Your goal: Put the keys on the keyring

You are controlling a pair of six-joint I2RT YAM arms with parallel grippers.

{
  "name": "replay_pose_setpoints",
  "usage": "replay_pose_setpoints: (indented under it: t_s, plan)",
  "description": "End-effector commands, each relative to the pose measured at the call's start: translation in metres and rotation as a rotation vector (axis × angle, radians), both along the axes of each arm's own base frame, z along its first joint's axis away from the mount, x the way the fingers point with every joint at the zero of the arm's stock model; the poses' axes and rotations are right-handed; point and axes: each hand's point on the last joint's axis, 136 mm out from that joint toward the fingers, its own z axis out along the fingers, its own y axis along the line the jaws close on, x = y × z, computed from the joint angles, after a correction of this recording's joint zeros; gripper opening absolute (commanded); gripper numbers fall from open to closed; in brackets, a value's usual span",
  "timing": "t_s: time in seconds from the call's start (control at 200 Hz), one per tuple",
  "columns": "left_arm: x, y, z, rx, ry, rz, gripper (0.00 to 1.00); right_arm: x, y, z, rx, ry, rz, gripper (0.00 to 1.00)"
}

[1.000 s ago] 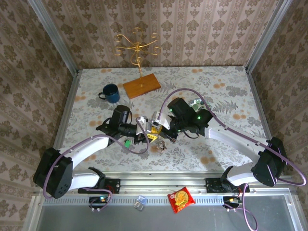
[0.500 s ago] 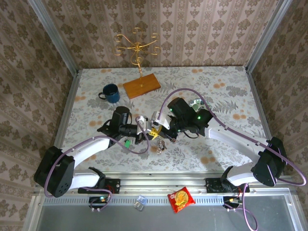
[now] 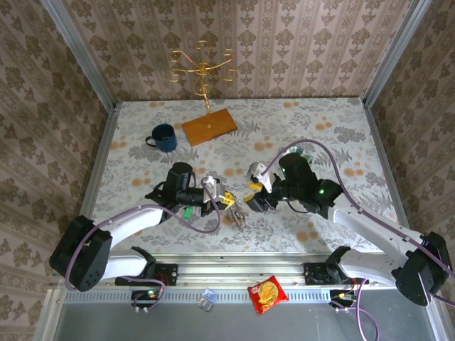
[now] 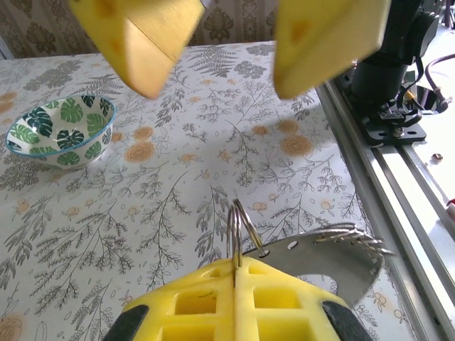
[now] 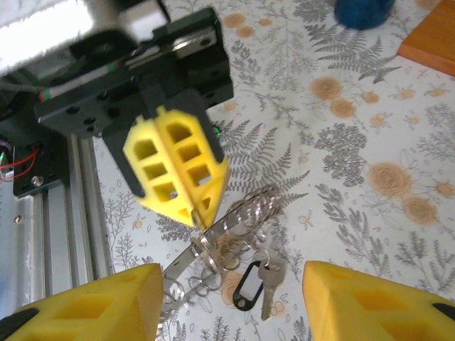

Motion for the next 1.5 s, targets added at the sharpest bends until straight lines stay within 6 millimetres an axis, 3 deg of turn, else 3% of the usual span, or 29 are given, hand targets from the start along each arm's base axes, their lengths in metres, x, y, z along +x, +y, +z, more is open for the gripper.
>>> replay_pose_setpoints:
  t_s: [0.0, 0.255, 0.415, 0.715, 1.035, 1.335, 1.415, 1.495]
  plan:
    - [-0.002, -0.002, 0.012, -0.037, -0.066, -0.015, 0.0, -0.004, 0.007, -0.005, 0.043, -0.057, 0.063, 0.54]
    - [-0.004, -0.002, 0.01, -0.027, -0.091, -0.017, 0.0, 0.004, 0.014, -0.026, -0.017, -0.103, 0.131, 0.52]
    - [-0.005, -0.002, 0.01, -0.024, -0.105, -0.022, 0.0, -0.004, 0.025, -0.031, -0.013, -0.097, 0.244, 0.51]
    - [-0.004, -0.002, 0.01, -0.021, -0.124, -0.02, 0.0, -0.019, 0.031, -0.025, 0.023, -0.116, 0.364, 0.47]
    - [0.0, -0.001, 0.009, -0.012, -0.123, 0.009, 0.0, -0.036, 0.019, -0.026, -0.019, -0.054, 0.378, 0.34]
    - [0.003, -0.002, 0.01, -0.009, -0.114, 0.025, 0.0, -0.05, 0.023, -0.024, -0.011, -0.052, 0.411, 0.35]
    - [0.003, -0.002, 0.011, -0.01, -0.112, 0.026, 0.0, -0.041, 0.022, -0.019, -0.01, -0.096, 0.368, 0.31]
    - [0.003, -0.001, 0.012, -0.011, -0.11, 0.027, 0.0, -0.021, 0.017, -0.01, -0.006, -0.198, 0.272, 0.25]
